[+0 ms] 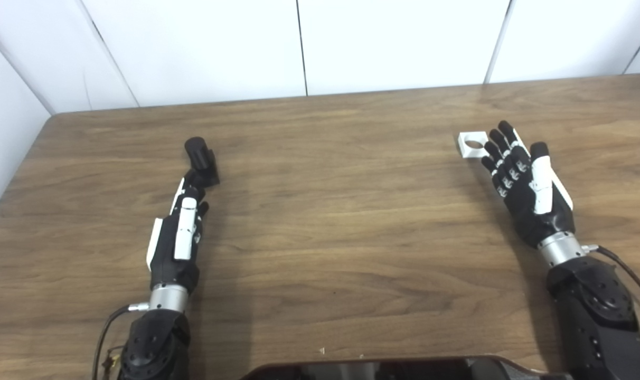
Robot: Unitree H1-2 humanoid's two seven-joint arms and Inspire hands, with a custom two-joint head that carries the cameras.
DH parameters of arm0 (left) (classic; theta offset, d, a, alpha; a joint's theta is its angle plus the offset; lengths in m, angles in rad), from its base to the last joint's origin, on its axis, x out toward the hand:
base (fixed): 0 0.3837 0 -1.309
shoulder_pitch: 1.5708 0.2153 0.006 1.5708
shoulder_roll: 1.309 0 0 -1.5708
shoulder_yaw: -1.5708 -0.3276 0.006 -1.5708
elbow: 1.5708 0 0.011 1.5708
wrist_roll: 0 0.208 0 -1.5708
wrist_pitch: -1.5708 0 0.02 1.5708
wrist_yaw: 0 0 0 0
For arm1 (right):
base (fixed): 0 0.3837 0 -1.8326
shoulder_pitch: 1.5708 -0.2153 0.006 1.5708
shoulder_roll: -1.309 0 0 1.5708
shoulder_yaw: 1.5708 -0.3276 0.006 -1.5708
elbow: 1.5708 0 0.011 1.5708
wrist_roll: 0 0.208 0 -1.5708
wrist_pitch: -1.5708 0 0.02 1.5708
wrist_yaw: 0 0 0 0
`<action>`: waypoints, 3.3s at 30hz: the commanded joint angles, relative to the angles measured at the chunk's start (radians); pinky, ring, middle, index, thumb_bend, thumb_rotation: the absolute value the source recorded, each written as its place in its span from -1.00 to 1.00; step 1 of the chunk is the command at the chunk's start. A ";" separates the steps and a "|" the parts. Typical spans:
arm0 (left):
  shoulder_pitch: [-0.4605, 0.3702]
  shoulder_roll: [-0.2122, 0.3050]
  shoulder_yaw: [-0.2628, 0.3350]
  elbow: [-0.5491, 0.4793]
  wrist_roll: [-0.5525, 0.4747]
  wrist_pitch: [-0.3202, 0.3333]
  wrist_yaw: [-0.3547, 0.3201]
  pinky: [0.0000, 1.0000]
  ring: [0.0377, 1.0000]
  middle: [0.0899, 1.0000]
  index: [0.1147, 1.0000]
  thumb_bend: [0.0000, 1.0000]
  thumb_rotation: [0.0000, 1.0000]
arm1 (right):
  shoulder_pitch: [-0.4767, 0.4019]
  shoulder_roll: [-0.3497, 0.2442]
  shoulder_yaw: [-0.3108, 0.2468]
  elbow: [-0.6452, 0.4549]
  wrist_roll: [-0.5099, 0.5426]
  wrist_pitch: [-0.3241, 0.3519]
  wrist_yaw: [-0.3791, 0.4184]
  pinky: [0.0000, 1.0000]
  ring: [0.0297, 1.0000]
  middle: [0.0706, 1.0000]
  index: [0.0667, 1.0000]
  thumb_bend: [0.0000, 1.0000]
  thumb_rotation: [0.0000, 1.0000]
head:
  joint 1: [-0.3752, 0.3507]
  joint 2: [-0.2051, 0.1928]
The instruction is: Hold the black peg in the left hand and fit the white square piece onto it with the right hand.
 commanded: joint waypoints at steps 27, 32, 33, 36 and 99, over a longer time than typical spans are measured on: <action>-0.038 0.053 -0.106 -0.139 0.580 0.182 0.171 1.00 1.00 1.00 0.93 -0.04 0.50 | 0.027 0.033 0.013 0.056 0.009 -0.050 0.012 1.00 1.00 1.00 1.00 0.24 1.00 | 0.011 -0.029; -0.056 0.047 -0.122 -0.102 0.689 0.185 0.220 1.00 1.00 1.00 0.90 0.08 0.18 | 0.033 0.037 0.013 0.050 0.013 -0.046 0.009 1.00 1.00 1.00 1.00 0.24 1.00 | 0.011 -0.032; -0.059 0.046 -0.125 -0.095 0.706 0.190 0.225 1.00 1.00 1.00 0.90 0.11 0.14 | 0.034 0.037 0.014 0.049 0.012 -0.047 0.009 1.00 1.00 1.00 1.00 0.24 1.00 | 0.011 -0.032; -0.072 0.048 -0.137 -0.076 0.769 0.215 0.237 0.99 1.00 1.00 0.88 0.18 0.07 | 0.037 0.038 0.012 0.053 0.014 -0.053 0.012 1.00 1.00 1.00 1.00 0.24 1.00 | 0.012 -0.032; -0.424 0.013 -0.053 0.346 1.215 0.302 0.130 1.00 1.00 0.95 0.69 0.47 0.00 | 0.041 0.050 0.016 0.112 0.022 -0.096 0.024 1.00 1.00 1.00 1.00 0.23 1.00 | -0.005 -0.052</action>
